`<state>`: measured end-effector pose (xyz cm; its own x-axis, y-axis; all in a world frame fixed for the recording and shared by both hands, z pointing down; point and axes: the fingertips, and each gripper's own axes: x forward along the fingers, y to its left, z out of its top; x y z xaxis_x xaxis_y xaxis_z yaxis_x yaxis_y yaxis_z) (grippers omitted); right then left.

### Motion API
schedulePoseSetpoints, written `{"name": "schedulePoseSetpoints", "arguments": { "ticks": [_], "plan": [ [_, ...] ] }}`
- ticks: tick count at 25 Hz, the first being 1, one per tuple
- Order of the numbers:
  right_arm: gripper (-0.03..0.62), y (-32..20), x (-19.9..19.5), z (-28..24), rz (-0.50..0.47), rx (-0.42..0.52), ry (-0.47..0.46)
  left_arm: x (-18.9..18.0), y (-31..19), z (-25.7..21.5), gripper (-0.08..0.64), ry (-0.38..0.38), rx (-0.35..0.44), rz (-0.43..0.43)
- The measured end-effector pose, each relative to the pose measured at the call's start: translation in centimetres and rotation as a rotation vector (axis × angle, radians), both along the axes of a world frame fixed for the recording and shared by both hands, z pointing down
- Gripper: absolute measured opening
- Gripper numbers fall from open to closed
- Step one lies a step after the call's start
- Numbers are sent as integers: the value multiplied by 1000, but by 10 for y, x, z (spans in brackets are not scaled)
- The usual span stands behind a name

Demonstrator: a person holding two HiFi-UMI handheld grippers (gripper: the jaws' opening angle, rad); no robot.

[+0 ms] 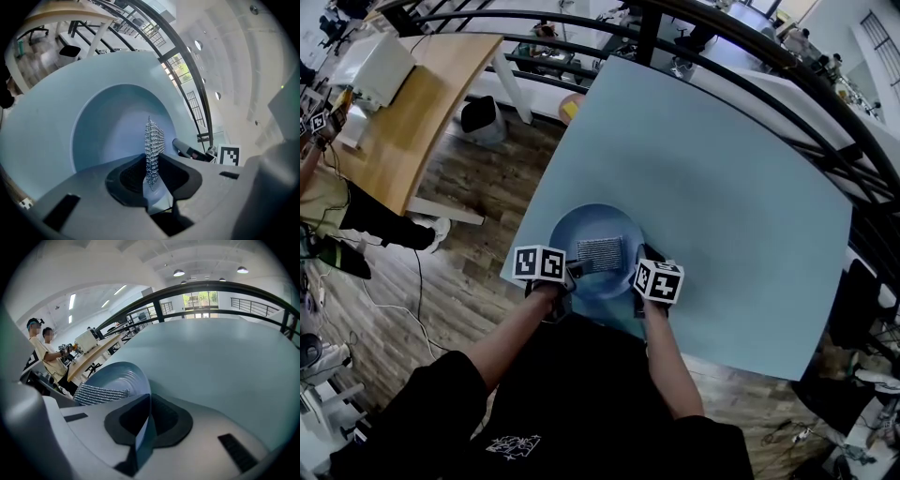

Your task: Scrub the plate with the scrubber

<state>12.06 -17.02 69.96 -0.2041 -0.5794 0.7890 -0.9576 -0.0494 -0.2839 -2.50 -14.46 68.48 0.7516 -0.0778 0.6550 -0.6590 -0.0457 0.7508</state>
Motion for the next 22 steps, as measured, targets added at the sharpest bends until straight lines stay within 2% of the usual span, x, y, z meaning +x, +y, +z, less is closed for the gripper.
{"name": "schedulePoseSetpoints", "arguments": {
  "ticks": [5, 10, 12, 13, 19, 22],
  "plan": [
    [17, 1, 0, 1, -5, 4, 4, -18, -5, -2, 86, -2, 7, -52],
    [23, -6, -2, -6, -42, 47, -16, -32, -6, -8, 86, 13, 30, -103],
    [85, -5, 0, -12, -51, 63, -21, -35, -5, -12, 86, 20, 42, -123],
    [87, -4, 2, -16, -54, 70, -19, -36, -4, -14, 86, 25, 47, -135],
    [86, 8, 11, -32, -80, 120, -10, -37, 2, -24, 86, 49, 96, -210],
    [63, 20, 10, -39, -107, 148, -27, -37, 10, -27, 86, 50, 129, -238]
  ]
}}
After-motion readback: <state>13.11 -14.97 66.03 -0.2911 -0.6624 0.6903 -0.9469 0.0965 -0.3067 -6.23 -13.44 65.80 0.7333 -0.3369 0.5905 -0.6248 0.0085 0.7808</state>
